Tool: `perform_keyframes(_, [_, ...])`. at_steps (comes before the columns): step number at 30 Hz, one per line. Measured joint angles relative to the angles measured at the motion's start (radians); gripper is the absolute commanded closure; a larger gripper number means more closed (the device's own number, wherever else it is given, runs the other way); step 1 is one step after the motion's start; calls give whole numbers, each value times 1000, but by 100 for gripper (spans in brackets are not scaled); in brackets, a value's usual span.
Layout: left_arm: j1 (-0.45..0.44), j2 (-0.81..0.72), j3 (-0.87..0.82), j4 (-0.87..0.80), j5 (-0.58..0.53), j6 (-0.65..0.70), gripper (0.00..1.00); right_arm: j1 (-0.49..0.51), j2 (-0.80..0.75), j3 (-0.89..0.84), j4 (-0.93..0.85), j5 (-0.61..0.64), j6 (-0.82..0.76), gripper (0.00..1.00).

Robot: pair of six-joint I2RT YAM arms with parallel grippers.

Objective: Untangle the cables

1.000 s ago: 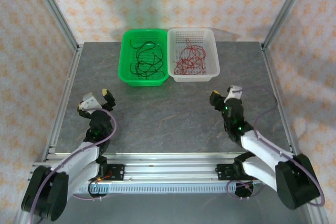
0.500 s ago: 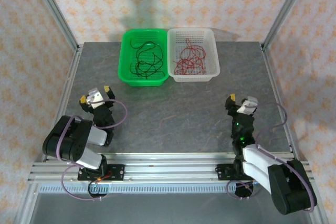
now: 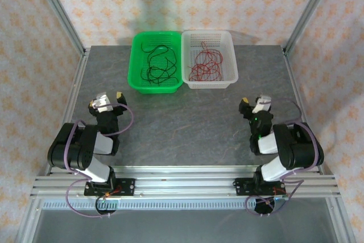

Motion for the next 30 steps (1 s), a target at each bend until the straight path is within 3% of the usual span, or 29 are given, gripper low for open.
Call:
perform_keyframes(9, [0, 0, 5, -16, 21, 0, 0, -32, -1, 56, -35, -12, 17, 0])
perform_keyframes(21, [0, 0, 41, -68, 129, 14, 0, -32, -1, 56, -42, -13, 17, 0])
perform_keyframes(30, [0, 0, 41, -80, 134, 23, 0, -24, -36, 56, -84, -26, 6, 0])
